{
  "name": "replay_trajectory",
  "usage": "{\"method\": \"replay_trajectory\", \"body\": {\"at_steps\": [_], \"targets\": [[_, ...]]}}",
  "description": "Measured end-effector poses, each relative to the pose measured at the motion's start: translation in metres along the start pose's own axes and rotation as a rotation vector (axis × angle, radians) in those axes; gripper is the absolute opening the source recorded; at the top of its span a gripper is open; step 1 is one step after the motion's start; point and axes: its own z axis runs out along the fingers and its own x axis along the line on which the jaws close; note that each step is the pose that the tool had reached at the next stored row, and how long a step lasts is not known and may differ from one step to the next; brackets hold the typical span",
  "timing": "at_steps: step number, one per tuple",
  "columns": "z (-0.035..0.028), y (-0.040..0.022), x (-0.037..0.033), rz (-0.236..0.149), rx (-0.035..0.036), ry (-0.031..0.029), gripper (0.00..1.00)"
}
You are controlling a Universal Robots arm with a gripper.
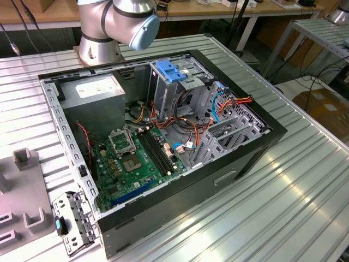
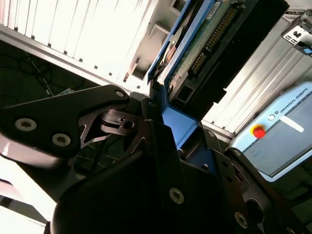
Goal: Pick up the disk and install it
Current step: 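Pick up the disk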
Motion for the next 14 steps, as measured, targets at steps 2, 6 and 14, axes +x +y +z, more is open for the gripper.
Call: {"method": "replay_trajectory", "body": {"at_steps": [2, 6, 14], "targets": [[0.0, -0.0037, -0.0002, 0.0, 0.0, 0.0, 0.37], [0.0, -0.01, -0.0005, 0.0, 0.0, 0.0001, 0.37], [0.0002, -0.0224, -0.0011, 0.0, 0.0, 0.0, 0.37]]}}
